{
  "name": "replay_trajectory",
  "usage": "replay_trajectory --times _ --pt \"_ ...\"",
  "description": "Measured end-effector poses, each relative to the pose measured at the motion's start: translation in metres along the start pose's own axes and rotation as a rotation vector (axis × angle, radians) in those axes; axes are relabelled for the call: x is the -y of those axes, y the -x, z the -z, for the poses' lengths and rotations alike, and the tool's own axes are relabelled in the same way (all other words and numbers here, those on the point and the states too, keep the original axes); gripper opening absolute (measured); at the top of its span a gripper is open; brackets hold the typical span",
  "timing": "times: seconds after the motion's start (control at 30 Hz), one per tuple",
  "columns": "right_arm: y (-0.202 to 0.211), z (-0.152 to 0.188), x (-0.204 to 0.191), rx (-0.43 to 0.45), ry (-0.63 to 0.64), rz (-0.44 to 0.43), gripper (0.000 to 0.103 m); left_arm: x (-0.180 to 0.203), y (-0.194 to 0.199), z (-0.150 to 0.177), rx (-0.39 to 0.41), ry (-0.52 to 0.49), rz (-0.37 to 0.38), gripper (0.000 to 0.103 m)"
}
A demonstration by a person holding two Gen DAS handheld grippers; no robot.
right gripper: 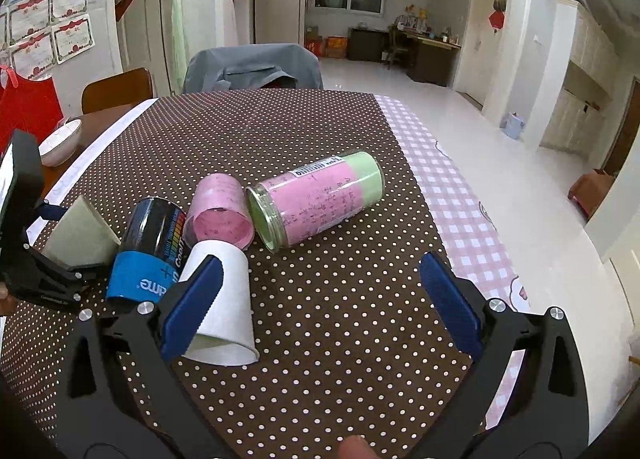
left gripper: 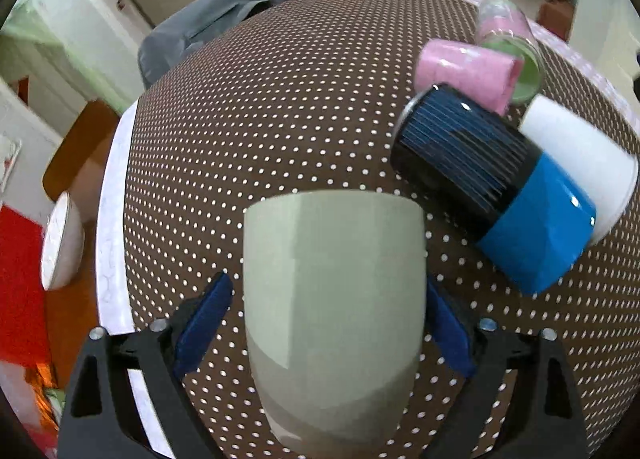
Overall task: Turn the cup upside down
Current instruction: 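Close the left gripper around the pale green cup's body, then lift the pale green cup with the left gripper and carry it toward the right gripper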
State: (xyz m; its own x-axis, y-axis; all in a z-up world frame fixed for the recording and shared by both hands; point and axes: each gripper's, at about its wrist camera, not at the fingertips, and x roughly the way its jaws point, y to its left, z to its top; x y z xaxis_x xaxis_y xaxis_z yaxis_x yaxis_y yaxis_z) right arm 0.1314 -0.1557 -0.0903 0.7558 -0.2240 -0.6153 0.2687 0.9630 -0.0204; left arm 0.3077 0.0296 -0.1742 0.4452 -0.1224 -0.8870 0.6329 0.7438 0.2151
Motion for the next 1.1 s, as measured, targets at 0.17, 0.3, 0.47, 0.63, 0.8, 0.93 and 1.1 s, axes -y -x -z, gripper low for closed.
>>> replay_trajectory --times 0.17,0.3,0.47,0.63,0.8,0.93,1.1 --pt "0.002 0.004 0.013 0.005 -0.017 -0.025 0.097 -0.001 0.005 0.008 0.009 0.089 0.008 0.077" --pt "0.009 0.01 0.02 0.018 -0.023 -0.049 0.097 0.009 0.023 0.021 0.013 0.107 0.004 0.076" --pt "0.025 0.021 0.029 0.042 -0.032 -0.079 0.097 0.027 0.05 0.031 0.045 0.088 -0.024 0.076" --pt "0.047 0.034 0.039 0.077 -0.038 -0.099 0.097 0.062 0.084 0.048 0.087 0.056 -0.04 0.076" --pt "0.072 0.047 0.053 0.114 -0.052 -0.106 0.097 0.099 0.118 0.064 0.128 0.009 -0.034 0.076" --pt "0.087 0.055 0.068 0.138 -0.073 -0.097 0.097 0.133 0.142 0.076 0.15 -0.032 -0.001 0.076" --pt "0.096 0.069 0.08 0.136 -0.095 -0.091 0.097 0.169 0.151 0.08 0.168 -0.059 0.042 0.076"
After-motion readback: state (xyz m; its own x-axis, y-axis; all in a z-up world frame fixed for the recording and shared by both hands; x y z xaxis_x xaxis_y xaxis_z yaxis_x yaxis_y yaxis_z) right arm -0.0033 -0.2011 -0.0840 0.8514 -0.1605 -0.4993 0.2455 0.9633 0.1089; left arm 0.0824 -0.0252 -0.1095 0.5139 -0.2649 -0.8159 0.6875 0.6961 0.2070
